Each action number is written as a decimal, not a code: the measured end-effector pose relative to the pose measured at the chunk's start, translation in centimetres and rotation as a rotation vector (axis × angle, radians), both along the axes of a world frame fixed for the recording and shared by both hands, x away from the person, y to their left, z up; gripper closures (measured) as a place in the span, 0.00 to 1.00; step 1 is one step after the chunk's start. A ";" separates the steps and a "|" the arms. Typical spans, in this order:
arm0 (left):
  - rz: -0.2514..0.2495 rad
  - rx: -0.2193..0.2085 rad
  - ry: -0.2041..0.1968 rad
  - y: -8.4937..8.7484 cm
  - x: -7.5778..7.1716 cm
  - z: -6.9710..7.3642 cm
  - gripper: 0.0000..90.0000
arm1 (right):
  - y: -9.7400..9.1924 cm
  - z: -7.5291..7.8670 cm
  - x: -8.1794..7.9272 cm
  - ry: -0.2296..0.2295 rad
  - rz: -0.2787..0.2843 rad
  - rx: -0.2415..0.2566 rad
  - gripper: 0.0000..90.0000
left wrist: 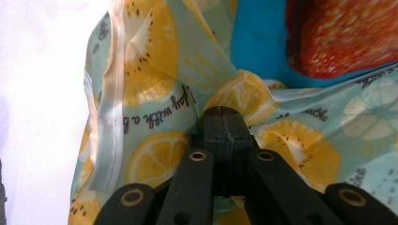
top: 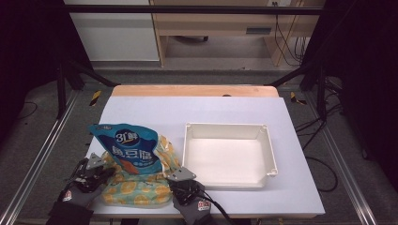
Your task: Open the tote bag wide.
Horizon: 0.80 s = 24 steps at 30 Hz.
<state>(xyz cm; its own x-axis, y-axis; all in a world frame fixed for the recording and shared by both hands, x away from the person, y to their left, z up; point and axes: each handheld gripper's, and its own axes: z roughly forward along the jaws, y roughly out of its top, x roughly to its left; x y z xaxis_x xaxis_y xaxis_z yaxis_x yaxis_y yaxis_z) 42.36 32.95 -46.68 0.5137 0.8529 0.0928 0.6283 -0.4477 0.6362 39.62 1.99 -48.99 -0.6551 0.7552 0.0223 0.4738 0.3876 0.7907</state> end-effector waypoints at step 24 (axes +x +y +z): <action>-0.008 -0.107 -0.049 0.7 -0.9 1.2 0.83 | -0.7 0.9 -0.3 -0.001 0.024 0.040 0.82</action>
<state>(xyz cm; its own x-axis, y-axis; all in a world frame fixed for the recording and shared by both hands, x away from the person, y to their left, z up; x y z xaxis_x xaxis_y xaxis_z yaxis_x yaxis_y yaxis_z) 41.45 33.64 -45.47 0.5178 0.8551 0.0266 0.5917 -0.3805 0.7107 39.28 1.25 -48.12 -0.6729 0.7380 0.0512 0.4638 0.3670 0.8064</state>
